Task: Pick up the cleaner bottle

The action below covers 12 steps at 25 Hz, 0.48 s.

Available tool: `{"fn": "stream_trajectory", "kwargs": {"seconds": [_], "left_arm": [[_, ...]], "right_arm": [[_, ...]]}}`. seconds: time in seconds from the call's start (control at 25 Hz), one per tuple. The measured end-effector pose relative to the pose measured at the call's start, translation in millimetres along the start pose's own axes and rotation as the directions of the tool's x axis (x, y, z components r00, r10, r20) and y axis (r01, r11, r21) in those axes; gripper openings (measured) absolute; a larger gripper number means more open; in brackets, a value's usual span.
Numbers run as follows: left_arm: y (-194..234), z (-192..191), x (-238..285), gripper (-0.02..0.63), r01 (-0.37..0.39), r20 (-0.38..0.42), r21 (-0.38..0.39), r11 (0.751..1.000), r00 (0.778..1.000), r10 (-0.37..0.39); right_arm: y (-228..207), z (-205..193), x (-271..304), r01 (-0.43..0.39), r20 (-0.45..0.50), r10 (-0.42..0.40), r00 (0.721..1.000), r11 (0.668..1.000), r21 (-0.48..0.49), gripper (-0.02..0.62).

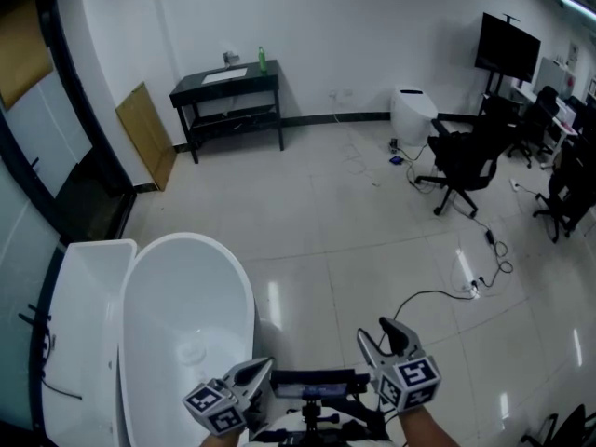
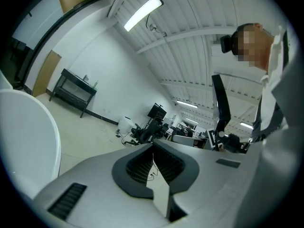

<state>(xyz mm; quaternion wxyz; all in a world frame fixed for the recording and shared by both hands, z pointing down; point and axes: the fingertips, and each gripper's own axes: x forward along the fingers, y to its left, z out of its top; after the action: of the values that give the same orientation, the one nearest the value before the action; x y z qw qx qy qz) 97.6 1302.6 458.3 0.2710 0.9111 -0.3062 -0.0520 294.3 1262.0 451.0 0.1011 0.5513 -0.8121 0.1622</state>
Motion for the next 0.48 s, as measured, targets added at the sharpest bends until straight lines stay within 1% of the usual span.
{"fn": "stream_trajectory", "kwargs": {"seconds": [0.28,0.48], "left_arm": [[10.9,20.0,61.1,0.000,-0.005,-0.005,0.011,1.000,1.000,0.005],[13.1,28.9,99.7,0.000,-0.012,-0.009,0.012,1.000,1.000,0.012]], "right_arm": [[-51.2,19.1,29.0,-0.011,0.000,0.011,1.000,1.000,0.020,0.222],[-86.7,25.5,40.4,-0.019,-0.015,0.019,1.000,1.000,0.010,0.222]]}}
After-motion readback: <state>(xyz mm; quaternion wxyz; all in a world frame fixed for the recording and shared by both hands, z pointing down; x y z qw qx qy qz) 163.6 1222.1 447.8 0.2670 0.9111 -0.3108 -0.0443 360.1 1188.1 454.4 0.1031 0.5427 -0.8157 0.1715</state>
